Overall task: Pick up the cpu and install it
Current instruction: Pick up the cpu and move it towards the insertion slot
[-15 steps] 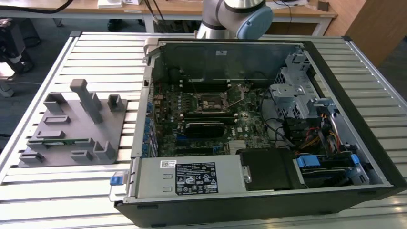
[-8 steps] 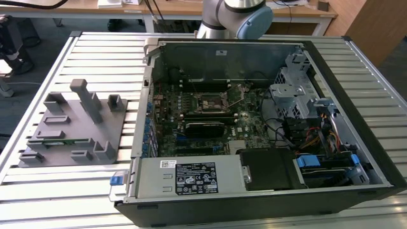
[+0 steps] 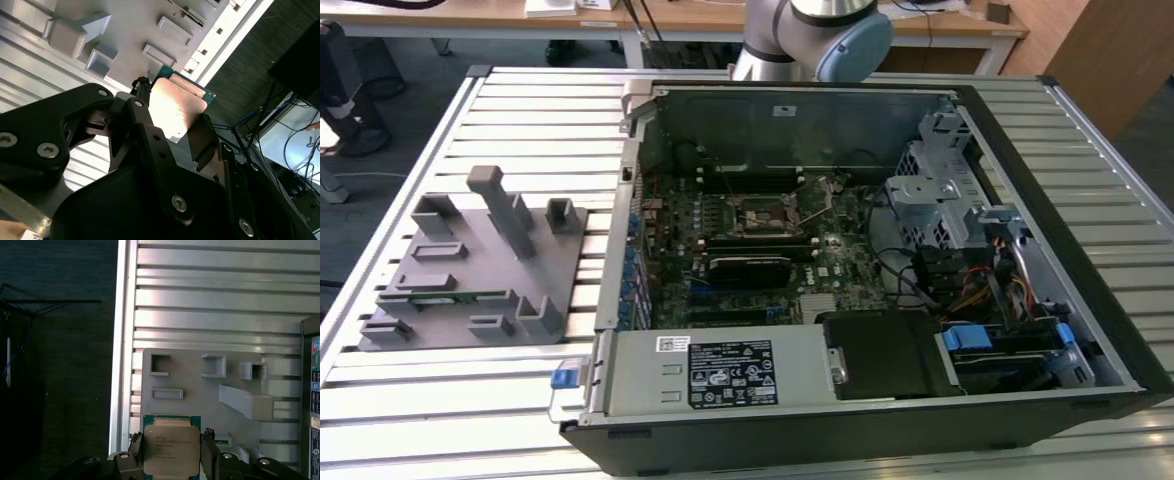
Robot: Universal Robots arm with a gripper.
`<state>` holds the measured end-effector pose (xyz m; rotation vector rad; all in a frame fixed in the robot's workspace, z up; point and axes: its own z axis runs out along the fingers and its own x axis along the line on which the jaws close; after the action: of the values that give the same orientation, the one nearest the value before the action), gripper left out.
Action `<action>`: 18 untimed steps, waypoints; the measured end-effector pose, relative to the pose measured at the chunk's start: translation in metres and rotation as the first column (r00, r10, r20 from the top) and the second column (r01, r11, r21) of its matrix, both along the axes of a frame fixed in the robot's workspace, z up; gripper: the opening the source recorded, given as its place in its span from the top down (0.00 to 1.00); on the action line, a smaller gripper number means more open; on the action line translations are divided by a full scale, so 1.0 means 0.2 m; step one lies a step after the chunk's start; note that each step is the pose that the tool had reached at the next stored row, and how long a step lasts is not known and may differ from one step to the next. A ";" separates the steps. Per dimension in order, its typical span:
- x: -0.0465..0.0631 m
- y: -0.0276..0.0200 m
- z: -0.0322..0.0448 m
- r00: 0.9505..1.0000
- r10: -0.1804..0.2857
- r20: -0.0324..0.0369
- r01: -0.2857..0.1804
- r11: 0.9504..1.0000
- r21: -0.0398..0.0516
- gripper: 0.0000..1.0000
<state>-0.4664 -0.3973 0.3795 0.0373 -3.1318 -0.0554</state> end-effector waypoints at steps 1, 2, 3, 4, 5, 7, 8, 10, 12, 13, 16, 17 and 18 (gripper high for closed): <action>0.00 0.000 0.005 1.000 0.000 0.000 0.000 1.000 0.000 0.46; 0.00 0.000 0.010 1.000 0.000 0.000 0.000 1.000 0.000 0.46; 0.00 0.000 0.015 1.000 0.000 0.000 0.000 1.000 0.000 0.46; 0.00 0.001 0.020 1.000 0.000 0.000 0.000 1.000 0.000 0.46; 0.00 0.001 0.025 1.000 0.000 0.000 0.000 1.000 0.000 0.46; 0.00 0.001 0.035 1.000 0.000 0.000 0.000 1.000 0.000 0.46; 0.00 0.001 0.041 1.000 0.000 0.000 0.000 1.000 0.000 0.46; 0.00 0.002 0.053 1.000 0.000 0.000 0.000 1.000 0.000 0.46; 0.00 0.002 0.065 1.000 0.000 0.000 0.000 1.000 0.000 0.46; 0.00 0.002 0.071 1.000 0.000 0.000 0.000 1.000 0.000 0.46; 0.00 0.003 0.089 1.000 0.000 0.000 0.000 1.000 0.000 0.46; 0.00 0.003 0.095 1.000 0.000 0.001 0.000 1.000 0.000 0.46; 0.00 0.003 0.101 1.000 0.000 0.001 0.000 1.000 0.000 0.46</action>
<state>-0.4664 -0.3967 0.3997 0.0372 -3.1323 -0.0554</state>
